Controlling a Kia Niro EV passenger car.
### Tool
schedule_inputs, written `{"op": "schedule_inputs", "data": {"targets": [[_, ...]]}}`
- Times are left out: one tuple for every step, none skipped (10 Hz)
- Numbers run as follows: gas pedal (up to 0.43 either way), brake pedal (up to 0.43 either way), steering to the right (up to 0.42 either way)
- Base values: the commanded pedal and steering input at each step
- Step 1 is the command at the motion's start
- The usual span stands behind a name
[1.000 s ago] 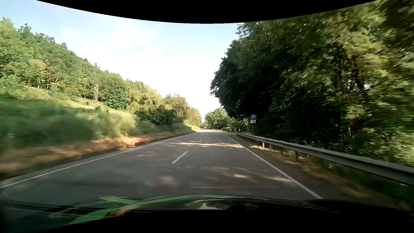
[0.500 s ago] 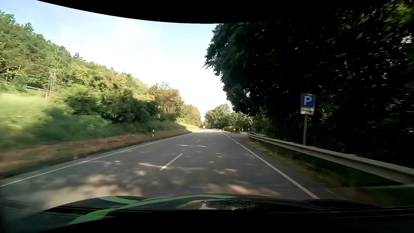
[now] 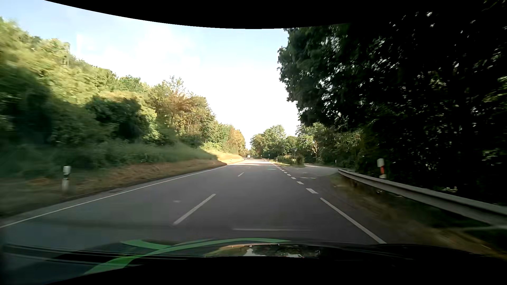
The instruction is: Follow the waypoints while adhering to traffic rules and regulations
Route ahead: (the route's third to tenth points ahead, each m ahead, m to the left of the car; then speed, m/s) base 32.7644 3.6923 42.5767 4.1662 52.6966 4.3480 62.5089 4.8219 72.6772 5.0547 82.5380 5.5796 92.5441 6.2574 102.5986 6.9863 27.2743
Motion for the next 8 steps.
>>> {"op": "schedule_inputs", "data": {"targets": [[0.299,0.000,-0.002],[0.299,0.000,-0.002],[0.299,0.000,-0.002],[0.287,0.000,-0.003],[0.280,0.000,-0.003],[0.260,0.000,-0.002],[0.248,0.000,-0.003],[0.240,0.000,-0.003]]}}
